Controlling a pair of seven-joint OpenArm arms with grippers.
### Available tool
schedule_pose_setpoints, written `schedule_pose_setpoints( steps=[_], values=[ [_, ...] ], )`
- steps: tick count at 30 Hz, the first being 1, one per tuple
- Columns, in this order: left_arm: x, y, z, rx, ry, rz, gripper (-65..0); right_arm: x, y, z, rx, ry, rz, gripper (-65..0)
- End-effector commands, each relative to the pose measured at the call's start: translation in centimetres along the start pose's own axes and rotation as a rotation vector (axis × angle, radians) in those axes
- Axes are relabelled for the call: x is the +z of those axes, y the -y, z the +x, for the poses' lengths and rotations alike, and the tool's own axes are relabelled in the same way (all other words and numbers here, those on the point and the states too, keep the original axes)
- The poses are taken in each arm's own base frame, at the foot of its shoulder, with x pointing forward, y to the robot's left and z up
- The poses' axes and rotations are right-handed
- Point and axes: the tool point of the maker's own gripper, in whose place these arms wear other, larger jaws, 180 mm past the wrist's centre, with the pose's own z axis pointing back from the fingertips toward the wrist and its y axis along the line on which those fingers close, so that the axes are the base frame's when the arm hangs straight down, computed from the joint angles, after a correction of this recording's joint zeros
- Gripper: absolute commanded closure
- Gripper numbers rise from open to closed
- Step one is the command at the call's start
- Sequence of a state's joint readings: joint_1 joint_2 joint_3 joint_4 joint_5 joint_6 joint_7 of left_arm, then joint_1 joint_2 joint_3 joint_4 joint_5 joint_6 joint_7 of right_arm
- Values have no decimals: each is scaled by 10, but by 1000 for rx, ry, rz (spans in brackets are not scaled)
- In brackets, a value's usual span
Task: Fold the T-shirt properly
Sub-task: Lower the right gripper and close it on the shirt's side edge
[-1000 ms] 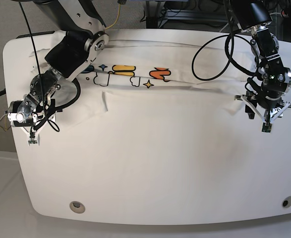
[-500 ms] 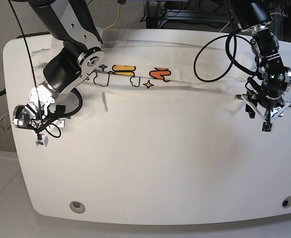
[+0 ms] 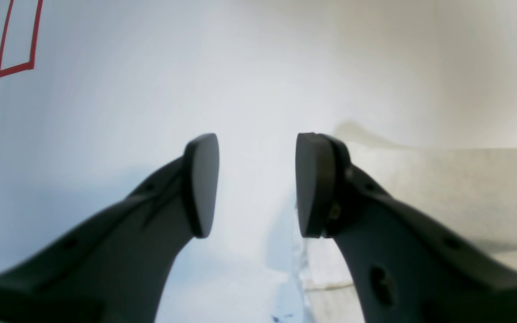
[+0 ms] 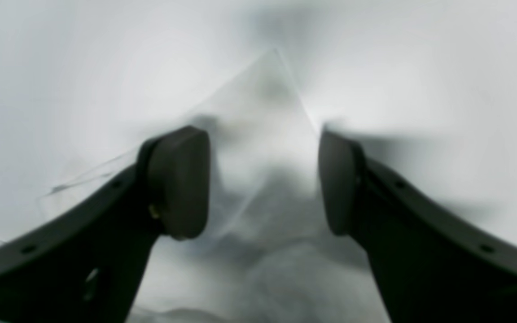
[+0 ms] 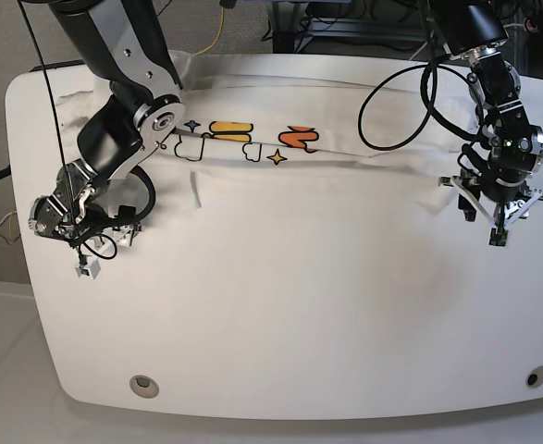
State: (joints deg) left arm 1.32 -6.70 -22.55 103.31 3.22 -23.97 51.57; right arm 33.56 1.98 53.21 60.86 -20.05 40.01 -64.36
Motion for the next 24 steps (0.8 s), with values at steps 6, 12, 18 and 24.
schedule_pose_setpoints(
  steps=[6, 12, 18, 24],
  values=[
    [4, -7, 14, -4, 45, 21, -266, 0, 7, 11, -17, 63, 23, -394],
    [4, -7, 15, -4, 47, 20, -266, -3, 7, 7, -12, 58, 20, -394],
    [3, 0, 17, -11, 50, 7, -266, -3, 8, 4, -12, 48, 18, -394],
    [2, 4, 18, -15, 51, -2, -266, -11, 9, -22, -17, -15, 18, -394]
  ],
)
